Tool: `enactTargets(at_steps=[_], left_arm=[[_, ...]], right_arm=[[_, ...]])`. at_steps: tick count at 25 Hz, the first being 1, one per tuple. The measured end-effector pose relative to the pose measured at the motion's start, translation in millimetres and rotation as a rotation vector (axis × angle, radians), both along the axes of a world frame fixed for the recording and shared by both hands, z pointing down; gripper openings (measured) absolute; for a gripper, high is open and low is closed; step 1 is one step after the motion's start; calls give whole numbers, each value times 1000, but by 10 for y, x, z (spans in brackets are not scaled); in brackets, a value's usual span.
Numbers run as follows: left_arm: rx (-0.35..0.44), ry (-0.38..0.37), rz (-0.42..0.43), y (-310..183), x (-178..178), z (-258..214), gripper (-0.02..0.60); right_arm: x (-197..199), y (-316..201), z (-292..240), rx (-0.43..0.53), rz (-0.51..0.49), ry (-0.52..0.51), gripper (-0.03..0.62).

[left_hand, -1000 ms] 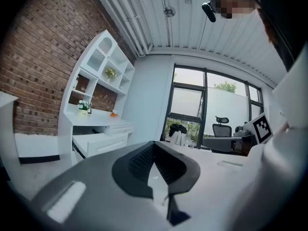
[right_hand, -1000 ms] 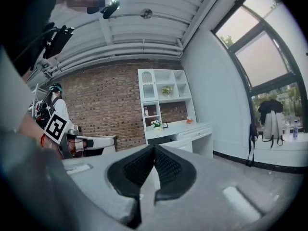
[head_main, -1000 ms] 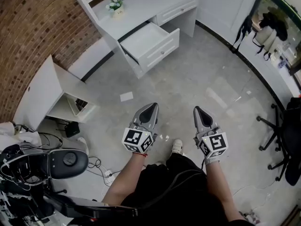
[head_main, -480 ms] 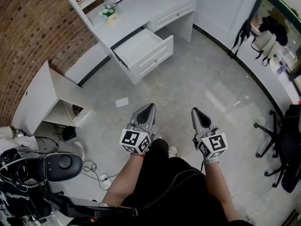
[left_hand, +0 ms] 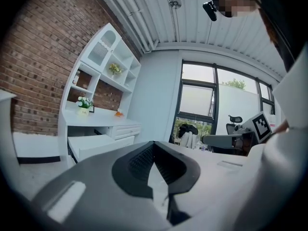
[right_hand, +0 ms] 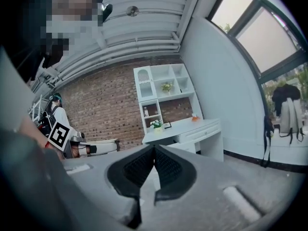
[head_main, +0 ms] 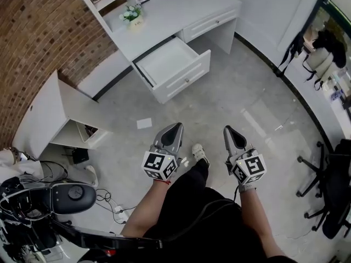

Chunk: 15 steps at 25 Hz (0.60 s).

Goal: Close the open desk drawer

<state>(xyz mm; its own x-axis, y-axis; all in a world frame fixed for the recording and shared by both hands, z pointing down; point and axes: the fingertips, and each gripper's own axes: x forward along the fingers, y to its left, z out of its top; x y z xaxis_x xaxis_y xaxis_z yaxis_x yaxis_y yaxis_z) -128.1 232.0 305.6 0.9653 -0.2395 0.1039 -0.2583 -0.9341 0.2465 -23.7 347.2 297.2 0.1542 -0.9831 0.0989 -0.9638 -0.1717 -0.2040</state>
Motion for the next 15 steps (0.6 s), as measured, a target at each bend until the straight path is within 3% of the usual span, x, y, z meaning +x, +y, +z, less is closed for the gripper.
enactTargets(at_steps=[7, 15], left_arm=[[-15, 3, 1, -456, 558, -33, 2], [-49, -48, -32, -1016, 908, 167, 2]], right_arm=[[499, -619, 16, -28, -57, -3, 0], [807, -1231, 121, -56, -149, -13, 0]])
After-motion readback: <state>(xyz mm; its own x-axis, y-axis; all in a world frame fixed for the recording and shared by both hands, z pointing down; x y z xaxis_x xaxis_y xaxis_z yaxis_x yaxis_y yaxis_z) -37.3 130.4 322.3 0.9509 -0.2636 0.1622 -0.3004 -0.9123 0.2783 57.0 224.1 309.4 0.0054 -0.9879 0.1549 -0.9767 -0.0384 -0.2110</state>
